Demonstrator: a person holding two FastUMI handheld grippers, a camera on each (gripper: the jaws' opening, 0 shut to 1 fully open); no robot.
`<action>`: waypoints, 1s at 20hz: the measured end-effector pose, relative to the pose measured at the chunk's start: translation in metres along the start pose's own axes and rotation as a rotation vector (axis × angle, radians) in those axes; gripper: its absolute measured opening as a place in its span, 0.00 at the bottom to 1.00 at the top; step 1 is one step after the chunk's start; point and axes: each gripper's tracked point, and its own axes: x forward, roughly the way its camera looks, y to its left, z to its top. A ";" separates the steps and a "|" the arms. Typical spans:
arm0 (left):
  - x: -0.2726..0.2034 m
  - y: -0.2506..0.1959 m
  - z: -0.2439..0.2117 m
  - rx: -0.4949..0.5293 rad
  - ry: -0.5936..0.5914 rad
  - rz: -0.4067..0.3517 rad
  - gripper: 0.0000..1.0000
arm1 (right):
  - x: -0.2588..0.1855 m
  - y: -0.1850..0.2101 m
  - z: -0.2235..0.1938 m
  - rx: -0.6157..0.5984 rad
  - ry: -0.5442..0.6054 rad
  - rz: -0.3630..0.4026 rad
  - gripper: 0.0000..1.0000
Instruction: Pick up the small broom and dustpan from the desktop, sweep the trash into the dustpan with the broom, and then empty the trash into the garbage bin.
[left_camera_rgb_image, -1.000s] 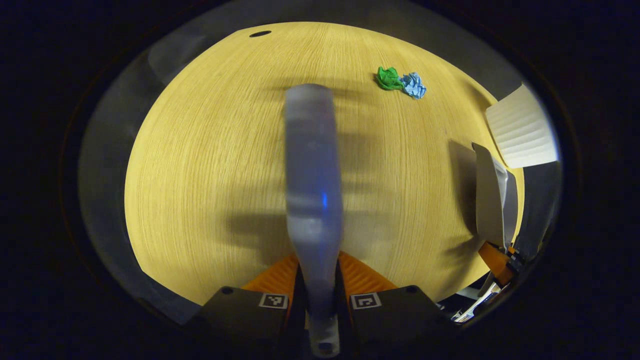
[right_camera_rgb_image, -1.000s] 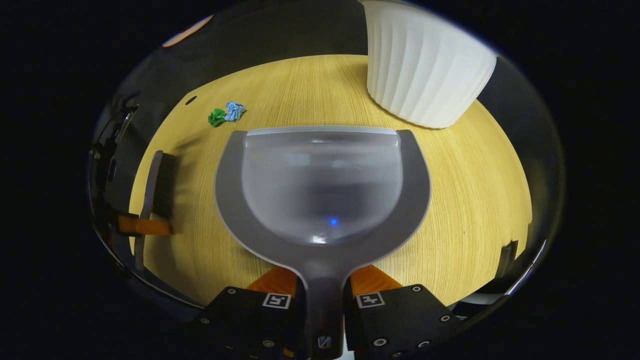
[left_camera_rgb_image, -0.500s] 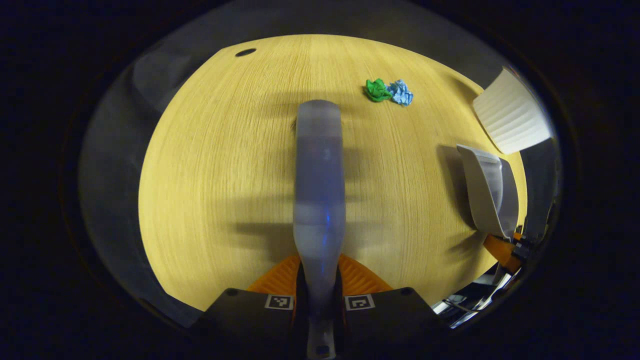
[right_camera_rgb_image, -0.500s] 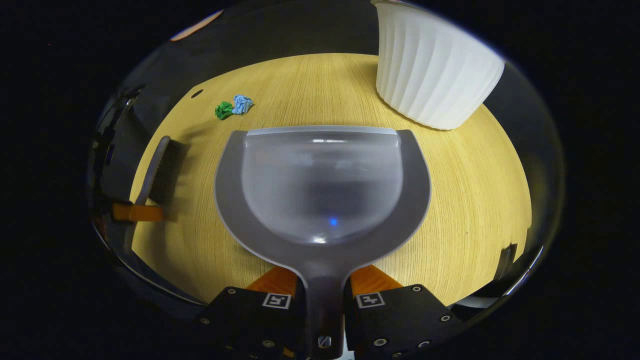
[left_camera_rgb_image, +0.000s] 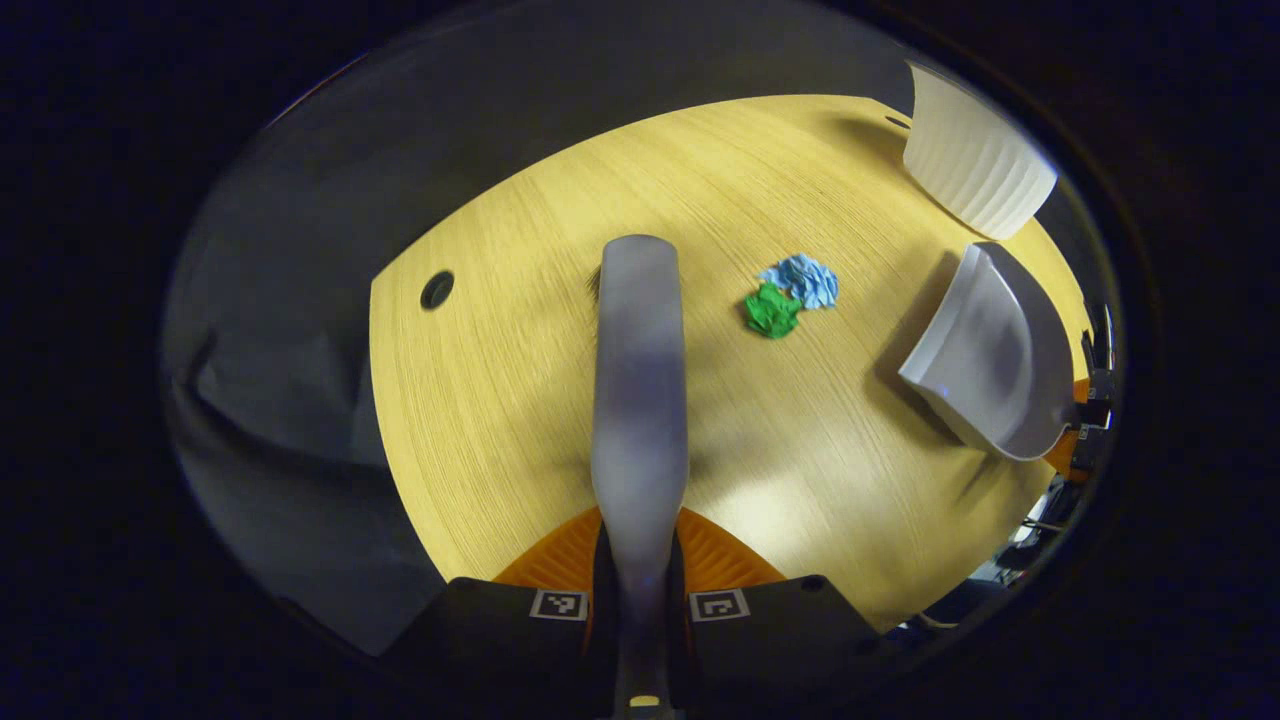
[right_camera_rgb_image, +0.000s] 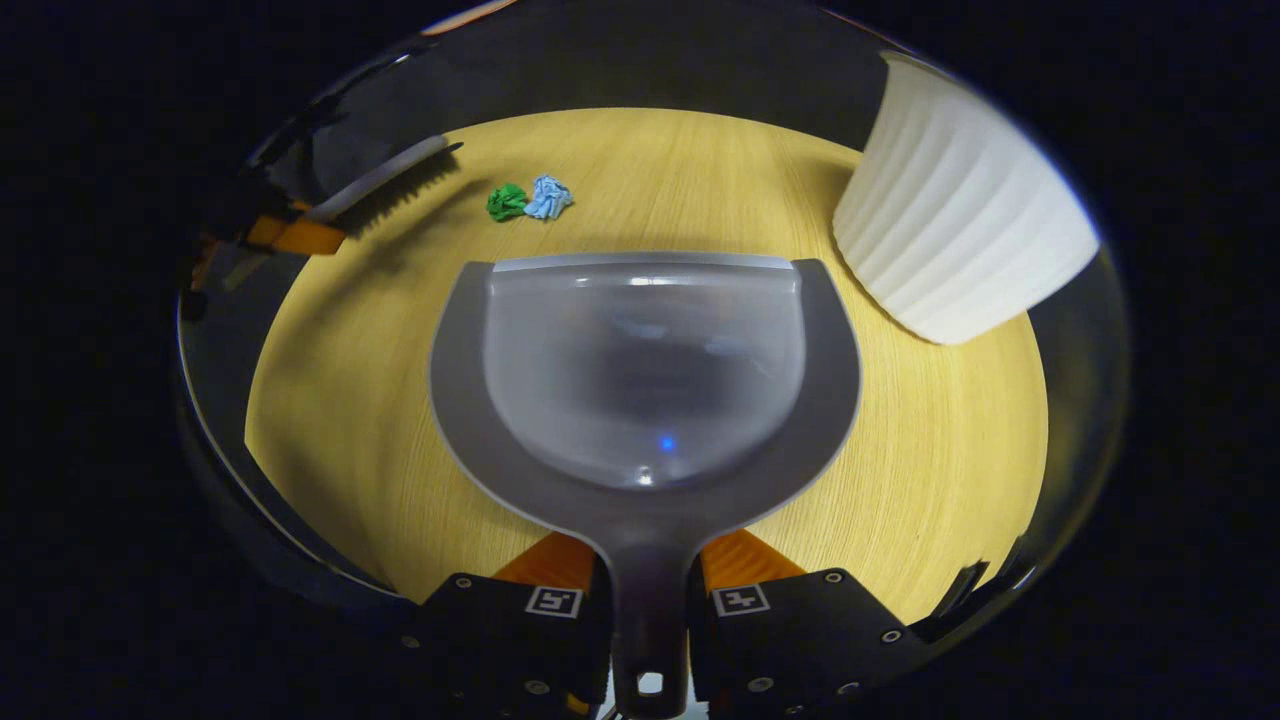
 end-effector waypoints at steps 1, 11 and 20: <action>-0.016 0.014 0.022 0.036 -0.003 0.009 0.23 | 0.004 0.002 0.008 -0.025 0.000 -0.008 0.33; 0.023 0.002 0.191 0.392 -0.112 0.028 0.23 | 0.012 0.021 0.028 -0.122 0.047 -0.008 0.33; 0.059 -0.025 0.174 0.389 -0.069 -0.039 0.23 | 0.018 0.018 0.024 -0.102 0.056 0.016 0.33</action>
